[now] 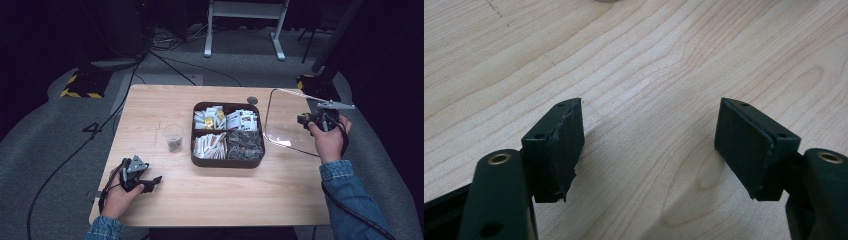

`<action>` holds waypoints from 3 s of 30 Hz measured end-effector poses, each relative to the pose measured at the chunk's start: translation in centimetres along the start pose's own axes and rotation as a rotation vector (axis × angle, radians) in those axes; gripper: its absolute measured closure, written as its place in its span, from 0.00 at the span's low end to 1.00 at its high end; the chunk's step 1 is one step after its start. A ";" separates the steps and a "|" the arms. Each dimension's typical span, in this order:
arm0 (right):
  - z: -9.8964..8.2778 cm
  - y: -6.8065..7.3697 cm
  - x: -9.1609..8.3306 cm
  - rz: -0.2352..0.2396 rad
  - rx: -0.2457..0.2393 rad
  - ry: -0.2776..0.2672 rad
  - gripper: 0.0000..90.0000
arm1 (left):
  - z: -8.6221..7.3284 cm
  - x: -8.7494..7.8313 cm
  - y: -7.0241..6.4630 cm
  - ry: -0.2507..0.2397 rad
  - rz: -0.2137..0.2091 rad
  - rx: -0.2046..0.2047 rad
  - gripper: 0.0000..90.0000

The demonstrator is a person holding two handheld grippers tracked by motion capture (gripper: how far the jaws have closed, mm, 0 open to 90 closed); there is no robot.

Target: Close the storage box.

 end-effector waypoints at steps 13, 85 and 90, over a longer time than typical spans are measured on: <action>2.9 6.3 -0.7 0.104 -0.043 -0.026 0.66 | -0.1 -0.1 -0.1 0.002 0.003 0.001 0.32; 2.3 23.4 5.1 0.210 -0.186 0.037 0.66 | 0.0 0.0 -0.1 -0.001 0.003 0.004 0.32; 2.0 23.9 5.4 0.212 -0.194 0.042 0.66 | 0.0 0.0 -0.1 0.000 0.003 0.004 0.32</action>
Point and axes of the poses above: each handheld gripper's, and its own axes: x roughly forward along the jaws, z roughly out of its top, y roughly to its left, the point moved 8 cm from there along x, roughly forward along the jaws, and after that the axes turned 12 degrees about -z, right-handed, at the moved point
